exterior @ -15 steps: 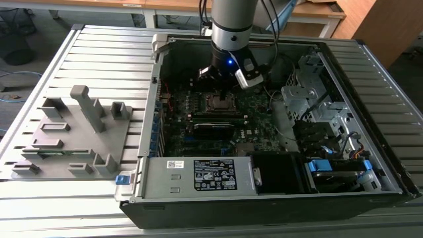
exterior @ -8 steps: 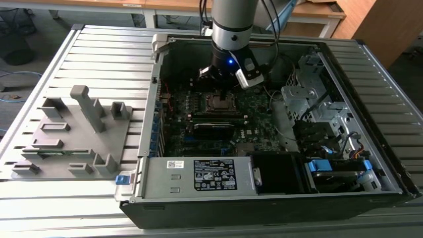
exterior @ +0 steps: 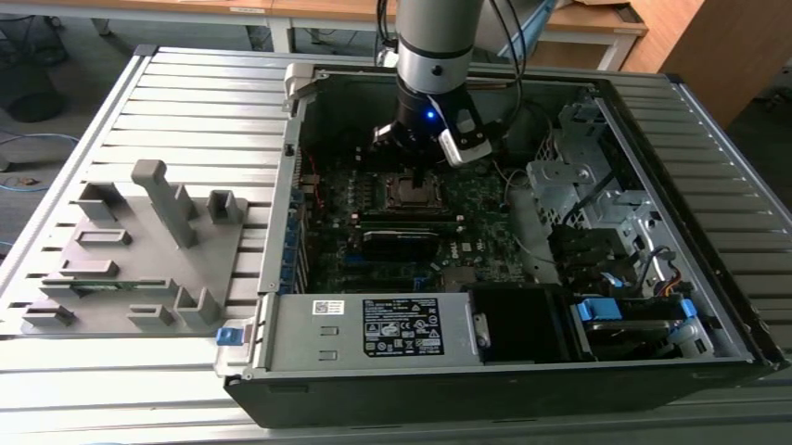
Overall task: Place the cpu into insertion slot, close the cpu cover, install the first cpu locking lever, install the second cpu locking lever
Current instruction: 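Install the second cpu locking lever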
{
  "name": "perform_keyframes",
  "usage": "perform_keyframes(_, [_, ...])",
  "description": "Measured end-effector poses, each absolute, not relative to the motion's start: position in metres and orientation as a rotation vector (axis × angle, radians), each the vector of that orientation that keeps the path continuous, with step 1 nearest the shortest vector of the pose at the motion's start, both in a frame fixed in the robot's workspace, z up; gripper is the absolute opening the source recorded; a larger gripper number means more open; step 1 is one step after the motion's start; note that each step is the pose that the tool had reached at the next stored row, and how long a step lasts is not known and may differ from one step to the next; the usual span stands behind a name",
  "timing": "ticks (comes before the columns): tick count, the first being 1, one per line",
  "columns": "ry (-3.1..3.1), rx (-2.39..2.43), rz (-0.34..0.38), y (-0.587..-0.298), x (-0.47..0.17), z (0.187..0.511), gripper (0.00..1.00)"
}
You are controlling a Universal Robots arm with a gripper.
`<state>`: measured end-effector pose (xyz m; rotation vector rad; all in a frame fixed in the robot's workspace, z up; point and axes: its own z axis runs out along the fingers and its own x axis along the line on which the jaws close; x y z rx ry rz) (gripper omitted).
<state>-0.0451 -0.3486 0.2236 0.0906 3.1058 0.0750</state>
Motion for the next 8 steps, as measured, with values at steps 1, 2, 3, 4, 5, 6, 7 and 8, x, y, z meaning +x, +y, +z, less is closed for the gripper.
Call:
perform_keyframes(1, [3.106, 0.093, 0.075, -0.3486, -0.0451, 0.2236, 0.11])
perform_keyframes(2, [3.106, 0.094, 0.075, -0.3486, -0.0451, 0.2241, 0.11])
perform_keyframes(3, [3.106, 0.094, 0.075, -0.3486, -0.0451, 0.2251, 0.11])
perform_keyframes(4, [3.106, 0.094, 0.075, -0.3486, -0.0451, 0.2265, 0.11])
perform_keyframes(5, [3.106, 0.094, 0.075, -0.3486, -0.0451, 0.2278, 0.11])
perform_keyframes(6, [3.106, 0.094, 0.075, -0.3486, -0.0451, 0.2287, 0.11])
perform_keyframes(7, [3.106, 0.094, 0.075, -0.3486, -0.0451, 0.229, 0.11])
perform_keyframes(8, [3.105, 0.094, 0.075, -0.3485, -0.0451, 0.229, 0.11])
